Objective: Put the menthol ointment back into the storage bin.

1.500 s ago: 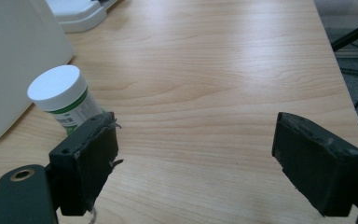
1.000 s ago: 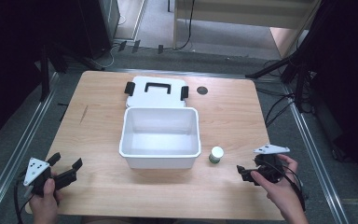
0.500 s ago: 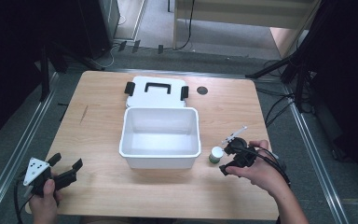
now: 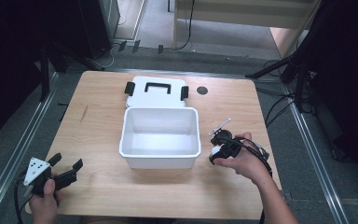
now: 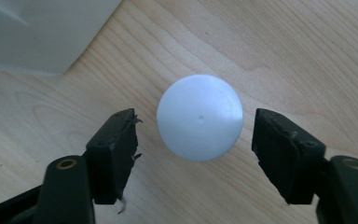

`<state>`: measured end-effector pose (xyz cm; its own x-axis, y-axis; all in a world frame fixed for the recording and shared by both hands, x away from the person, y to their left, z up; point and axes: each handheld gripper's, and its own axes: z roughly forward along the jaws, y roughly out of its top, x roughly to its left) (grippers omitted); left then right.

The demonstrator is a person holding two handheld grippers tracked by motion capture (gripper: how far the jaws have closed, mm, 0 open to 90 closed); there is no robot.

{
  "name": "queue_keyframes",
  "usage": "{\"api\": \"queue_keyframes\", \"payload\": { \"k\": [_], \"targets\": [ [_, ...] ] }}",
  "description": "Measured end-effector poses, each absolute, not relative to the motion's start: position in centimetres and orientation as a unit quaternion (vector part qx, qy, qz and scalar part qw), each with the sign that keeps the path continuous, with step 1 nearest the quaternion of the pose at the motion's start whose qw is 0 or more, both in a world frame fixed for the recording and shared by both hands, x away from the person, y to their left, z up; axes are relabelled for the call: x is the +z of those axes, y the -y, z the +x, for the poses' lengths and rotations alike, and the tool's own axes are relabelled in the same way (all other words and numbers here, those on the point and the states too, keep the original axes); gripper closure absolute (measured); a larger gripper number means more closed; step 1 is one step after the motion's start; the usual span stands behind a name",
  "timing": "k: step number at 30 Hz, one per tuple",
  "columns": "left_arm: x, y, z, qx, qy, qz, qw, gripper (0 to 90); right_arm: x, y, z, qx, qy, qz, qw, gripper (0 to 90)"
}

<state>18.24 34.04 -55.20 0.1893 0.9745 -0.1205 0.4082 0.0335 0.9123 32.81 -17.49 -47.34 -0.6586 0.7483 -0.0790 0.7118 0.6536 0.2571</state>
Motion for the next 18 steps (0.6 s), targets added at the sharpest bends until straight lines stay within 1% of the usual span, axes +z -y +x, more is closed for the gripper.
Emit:
{"api": "queue_keyframes", "payload": {
  "k": [1, 2, 3, 4, 5, 7, 12, 13, 15, 16, 18],
  "targets": [
    [-55.2, -34.0, 18.2, 0.31, -0.556, 0.622, 0.456, 15.5, -47.5, 17.3, 32.9, 0.098, -0.904, 0.407, 0.09, 36.8],
    [-55.2, -34.0, 18.2, 0.31, -0.556, 0.622, 0.456, 15.4, -47.5, 17.3, 32.9, 0.098, -0.904, 0.407, 0.09, 36.8],
    [-55.2, -34.0, 18.3, 0.31, -0.556, 0.622, 0.456, 15.4, -47.6, 17.2, 33.0, 0.095, -0.905, 0.404, 0.09, 40.1],
    [-55.2, -34.0, 18.3, 0.311, -0.556, 0.621, 0.457, 15.4, -47.8, 17.1, 33.1, 0.087, -0.906, 0.404, 0.085, 47.0],
    [-55.2, -34.0, 18.3, 0.31, -0.556, 0.622, 0.456, 15.5, -47.9, 17.1, 33.1, 0.085, -0.907, 0.404, 0.084, 50.7],
    [-55.2, -34.0, 18.3, 0.31, -0.556, 0.622, 0.456, 15.5, -47.7, 17.1, 33.2, 0.079, -0.907, 0.406, 0.079, 51.0],
    [-55.2, -34.0, 18.3, 0.309, -0.556, 0.622, 0.456, 15.5, -46.2, 17.5, 33.2, 0.097, -0.905, 0.408, 0.077, 51.3],
    [-55.2, -34.0, 18.3, 0.309, -0.556, 0.622, 0.456, 15.4, -45.2, 17.5, 33.1, 0.101, -0.905, 0.405, 0.077, 51.3],
    [-55.2, -34.0, 18.3, 0.309, -0.556, 0.622, 0.455, 15.5, -44.7, 17.6, 33.0, 0.104, -0.906, 0.403, 0.079, 51.2],
    [-55.2, -34.0, 18.3, 0.31, -0.556, 0.623, 0.455, 15.5, -43.4, 17.5, 32.9, 0.106, -0.908, 0.397, 0.086, 51.2],
    [-55.2, -34.0, 18.3, 0.31, -0.556, 0.623, 0.454, 15.4, -42.3, 17.5, 32.8, 0.11, -0.907, 0.396, 0.087, 51.2]
  ]
}}
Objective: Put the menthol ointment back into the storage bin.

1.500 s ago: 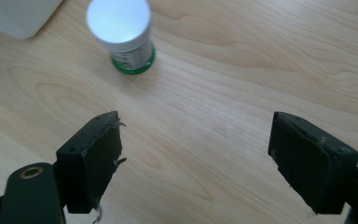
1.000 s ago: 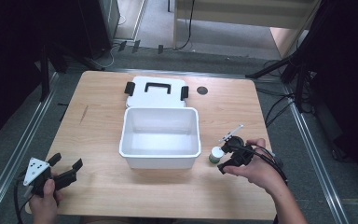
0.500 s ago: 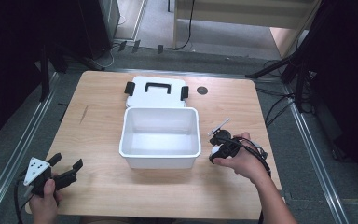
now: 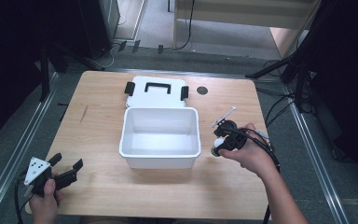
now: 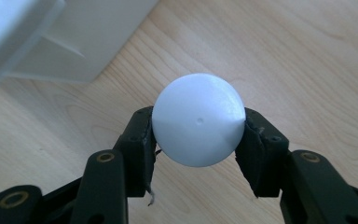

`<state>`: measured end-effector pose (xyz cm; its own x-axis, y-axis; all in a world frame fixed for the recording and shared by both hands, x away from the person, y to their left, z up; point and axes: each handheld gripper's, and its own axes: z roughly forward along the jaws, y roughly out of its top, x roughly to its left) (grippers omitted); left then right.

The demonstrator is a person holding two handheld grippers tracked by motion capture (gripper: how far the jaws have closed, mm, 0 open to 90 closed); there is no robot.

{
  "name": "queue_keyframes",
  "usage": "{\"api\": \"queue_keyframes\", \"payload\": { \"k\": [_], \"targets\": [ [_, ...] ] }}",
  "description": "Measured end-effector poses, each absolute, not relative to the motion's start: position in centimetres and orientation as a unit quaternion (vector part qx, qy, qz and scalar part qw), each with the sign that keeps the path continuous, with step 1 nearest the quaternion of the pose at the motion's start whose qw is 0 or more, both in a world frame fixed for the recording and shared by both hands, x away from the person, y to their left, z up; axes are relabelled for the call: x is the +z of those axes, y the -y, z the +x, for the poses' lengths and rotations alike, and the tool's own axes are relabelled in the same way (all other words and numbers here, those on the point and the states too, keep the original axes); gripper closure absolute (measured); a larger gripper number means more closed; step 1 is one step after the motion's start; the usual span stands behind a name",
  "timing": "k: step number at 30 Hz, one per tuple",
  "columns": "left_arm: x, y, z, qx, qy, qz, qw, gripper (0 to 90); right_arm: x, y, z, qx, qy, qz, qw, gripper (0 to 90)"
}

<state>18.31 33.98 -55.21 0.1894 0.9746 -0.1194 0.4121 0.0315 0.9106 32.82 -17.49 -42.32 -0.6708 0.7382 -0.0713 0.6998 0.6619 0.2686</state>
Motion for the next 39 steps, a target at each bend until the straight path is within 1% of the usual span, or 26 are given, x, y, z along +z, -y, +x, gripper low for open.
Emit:
{"api": "queue_keyframes", "payload": {
  "k": [2, 5, 12, 16, 25, 31, 36, 39],
  "targets": [
    [-55.2, -34.0, 18.3, 0.31, -0.556, 0.624, 0.454, 15.5, -41.7, 17.5, 32.8, 0.115, -0.908, 0.394, 0.087, 51.2],
    [-55.2, -34.0, 18.3, 0.31, -0.556, 0.623, 0.454, 15.5, -39.6, 17.3, 32.7, 0.128, -0.908, 0.391, 0.08, 51.2],
    [-55.2, -34.0, 18.3, 0.309, -0.557, 0.623, 0.455, 15.5, -37.6, 16.6, 32.7, 0.126, -0.914, 0.378, 0.079, 51.3],
    [-55.2, -33.9, 18.4, 0.309, -0.558, 0.622, 0.455, 15.5, -35.6, 15.7, 32.6, 0.134, -0.916, 0.368, 0.084, 51.3],
    [-55.2, -34.0, 18.4, 0.307, -0.556, 0.625, 0.453, 15.5, -32.7, 13.2, 32.4, 0.146, -0.925, 0.338, 0.095, 51.3],
    [-55.2, -34.0, 18.4, 0.306, -0.557, 0.626, 0.453, 15.5, -32.5, 11.0, 32.1, 0.151, -0.933, 0.315, 0.085, 51.3],
    [-55.2, -34.0, 18.4, 0.305, -0.556, 0.626, 0.454, 15.5, -33.4, 9.7, 32.1, 0.14, -0.941, 0.299, 0.077, 51.3],
    [-55.2, -34.0, 18.5, 0.304, -0.556, 0.627, 0.454, 15.5, -34.6, 8.9, 32.3, 0.135, -0.945, 0.29, 0.068, 51.3]
  ]
}}
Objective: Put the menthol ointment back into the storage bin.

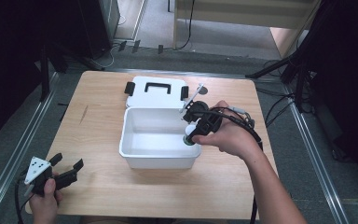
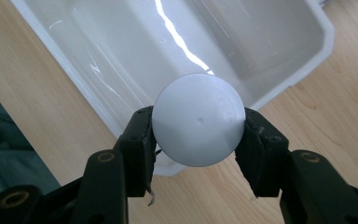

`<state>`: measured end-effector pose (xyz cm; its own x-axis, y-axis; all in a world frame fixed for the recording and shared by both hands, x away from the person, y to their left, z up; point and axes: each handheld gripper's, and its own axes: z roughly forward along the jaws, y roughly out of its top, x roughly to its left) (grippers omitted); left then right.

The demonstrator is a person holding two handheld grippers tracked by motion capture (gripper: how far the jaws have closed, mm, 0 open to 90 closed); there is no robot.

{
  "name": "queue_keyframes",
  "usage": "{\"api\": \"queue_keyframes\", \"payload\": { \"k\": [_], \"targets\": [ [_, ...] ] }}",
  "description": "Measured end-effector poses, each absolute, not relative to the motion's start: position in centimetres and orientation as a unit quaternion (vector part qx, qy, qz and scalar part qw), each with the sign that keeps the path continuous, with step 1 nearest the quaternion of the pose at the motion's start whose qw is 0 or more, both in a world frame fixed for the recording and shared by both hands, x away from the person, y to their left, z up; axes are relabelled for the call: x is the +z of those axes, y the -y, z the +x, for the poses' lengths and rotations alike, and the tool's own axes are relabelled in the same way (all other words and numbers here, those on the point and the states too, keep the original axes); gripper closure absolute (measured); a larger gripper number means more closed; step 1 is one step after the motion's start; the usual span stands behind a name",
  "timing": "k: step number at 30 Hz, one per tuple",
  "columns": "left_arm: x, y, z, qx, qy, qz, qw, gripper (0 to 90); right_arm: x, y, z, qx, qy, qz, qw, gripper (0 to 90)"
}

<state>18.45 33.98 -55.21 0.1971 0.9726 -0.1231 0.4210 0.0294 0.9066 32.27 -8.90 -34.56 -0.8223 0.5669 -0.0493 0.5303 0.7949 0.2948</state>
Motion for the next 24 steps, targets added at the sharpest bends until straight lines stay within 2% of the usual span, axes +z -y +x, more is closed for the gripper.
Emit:
{"api": "queue_keyframes", "payload": {
  "k": [12, 24],
  "targets": [
    [-55.2, -34.0, 18.5, 0.303, -0.555, 0.629, 0.452, 15.5, -39.1, 8.1, 33.4, 0.119, -0.953, 0.273, 0.046, 51.3],
    [-55.2, -34.0, 18.5, 0.303, -0.554, 0.631, 0.451, 15.5, -41.2, 6.3, 33.7, 0.103, -0.964, 0.238, 0.063, 51.3]
  ]
}}
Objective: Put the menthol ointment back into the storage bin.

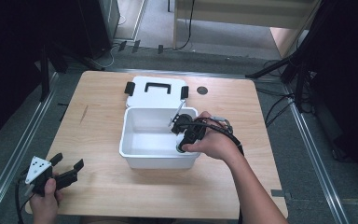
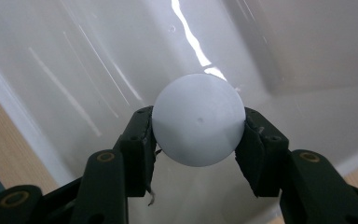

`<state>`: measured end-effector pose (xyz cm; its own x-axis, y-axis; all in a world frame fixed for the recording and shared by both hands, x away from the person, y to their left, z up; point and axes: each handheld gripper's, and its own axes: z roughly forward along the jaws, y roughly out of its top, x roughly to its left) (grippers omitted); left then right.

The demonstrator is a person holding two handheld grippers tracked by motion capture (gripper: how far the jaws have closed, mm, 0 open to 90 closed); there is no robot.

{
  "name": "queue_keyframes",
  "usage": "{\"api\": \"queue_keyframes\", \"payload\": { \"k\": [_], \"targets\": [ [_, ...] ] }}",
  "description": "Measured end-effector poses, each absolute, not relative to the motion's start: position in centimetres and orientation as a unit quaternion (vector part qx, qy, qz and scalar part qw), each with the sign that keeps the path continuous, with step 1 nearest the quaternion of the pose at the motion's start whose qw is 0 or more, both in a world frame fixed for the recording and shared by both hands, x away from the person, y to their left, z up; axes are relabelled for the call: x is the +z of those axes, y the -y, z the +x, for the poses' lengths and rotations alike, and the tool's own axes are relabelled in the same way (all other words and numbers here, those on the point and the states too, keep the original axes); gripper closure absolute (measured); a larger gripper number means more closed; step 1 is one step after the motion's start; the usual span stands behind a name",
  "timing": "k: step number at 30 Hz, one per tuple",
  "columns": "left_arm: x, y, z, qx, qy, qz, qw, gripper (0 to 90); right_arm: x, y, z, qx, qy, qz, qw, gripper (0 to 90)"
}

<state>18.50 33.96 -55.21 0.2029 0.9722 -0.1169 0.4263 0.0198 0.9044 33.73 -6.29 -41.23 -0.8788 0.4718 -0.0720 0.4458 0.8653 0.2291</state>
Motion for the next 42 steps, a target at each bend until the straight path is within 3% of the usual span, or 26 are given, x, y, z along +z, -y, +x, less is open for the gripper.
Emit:
{"api": "queue_keyframes", "payload": {
  "k": [14, 42],
  "targets": [
    [-55.2, -34.0, 18.5, 0.302, -0.553, 0.632, 0.452, 15.5, -43.6, 4.5, 34.0, 0.075, -0.972, 0.218, 0.053, 51.3],
    [-55.2, -33.9, 18.5, 0.304, -0.551, 0.635, 0.447, 15.6, -44.3, 4.9, 34.2, 0.059, -0.972, 0.217, 0.07, 50.2]
  ]
}}
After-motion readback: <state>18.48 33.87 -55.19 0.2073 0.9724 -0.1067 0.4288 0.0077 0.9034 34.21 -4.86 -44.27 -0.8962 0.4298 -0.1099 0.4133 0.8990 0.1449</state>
